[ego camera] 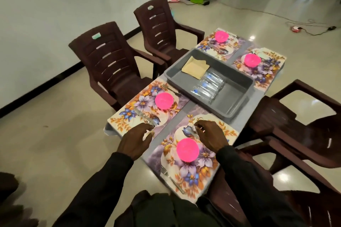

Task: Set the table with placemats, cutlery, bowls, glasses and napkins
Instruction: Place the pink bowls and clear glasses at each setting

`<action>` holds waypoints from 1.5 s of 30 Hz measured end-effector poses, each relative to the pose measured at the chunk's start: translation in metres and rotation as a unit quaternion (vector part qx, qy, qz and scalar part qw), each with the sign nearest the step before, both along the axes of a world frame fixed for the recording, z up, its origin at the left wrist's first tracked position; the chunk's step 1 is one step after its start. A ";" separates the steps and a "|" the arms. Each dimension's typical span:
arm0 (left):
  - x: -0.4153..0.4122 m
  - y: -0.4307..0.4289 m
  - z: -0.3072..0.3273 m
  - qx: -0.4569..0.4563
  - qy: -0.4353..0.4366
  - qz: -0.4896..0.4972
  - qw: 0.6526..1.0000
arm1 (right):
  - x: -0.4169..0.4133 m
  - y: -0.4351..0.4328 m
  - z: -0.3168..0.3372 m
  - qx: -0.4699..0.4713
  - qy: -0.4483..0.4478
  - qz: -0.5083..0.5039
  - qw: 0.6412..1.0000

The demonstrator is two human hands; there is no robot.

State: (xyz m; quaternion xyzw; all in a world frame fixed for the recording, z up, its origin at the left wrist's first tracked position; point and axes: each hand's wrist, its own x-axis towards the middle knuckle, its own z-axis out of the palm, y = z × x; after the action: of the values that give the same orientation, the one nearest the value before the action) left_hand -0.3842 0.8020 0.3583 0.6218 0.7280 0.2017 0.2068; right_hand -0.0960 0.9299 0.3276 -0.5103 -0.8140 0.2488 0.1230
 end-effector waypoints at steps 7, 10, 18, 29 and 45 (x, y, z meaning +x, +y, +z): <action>-0.010 0.103 -0.003 -0.017 0.015 -0.098 0.995 | -0.006 0.071 -0.004 0.007 -0.038 -0.075 0.996; -0.018 0.149 -0.011 -0.008 0.026 -0.127 0.992 | -0.012 0.107 -0.008 -0.009 -0.055 -0.110 0.992; -0.027 0.296 -0.046 -0.034 0.004 -0.233 0.972 | -0.018 0.186 -0.032 -0.040 -0.107 -0.215 0.970; 0.003 0.439 -0.104 -0.117 -0.028 -0.311 0.943 | -0.054 0.241 -0.096 -0.155 -0.063 -0.361 0.917; -0.013 0.511 -0.147 -0.263 0.015 -0.384 0.885 | -0.072 0.316 -0.107 -0.016 -0.278 -0.160 0.947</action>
State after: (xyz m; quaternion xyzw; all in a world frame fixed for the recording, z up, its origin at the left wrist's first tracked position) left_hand -0.3975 1.3135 0.2109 0.7785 0.4614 -0.1017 0.4132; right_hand -0.1676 1.2459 0.2211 -0.6846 -0.7194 0.0874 -0.0786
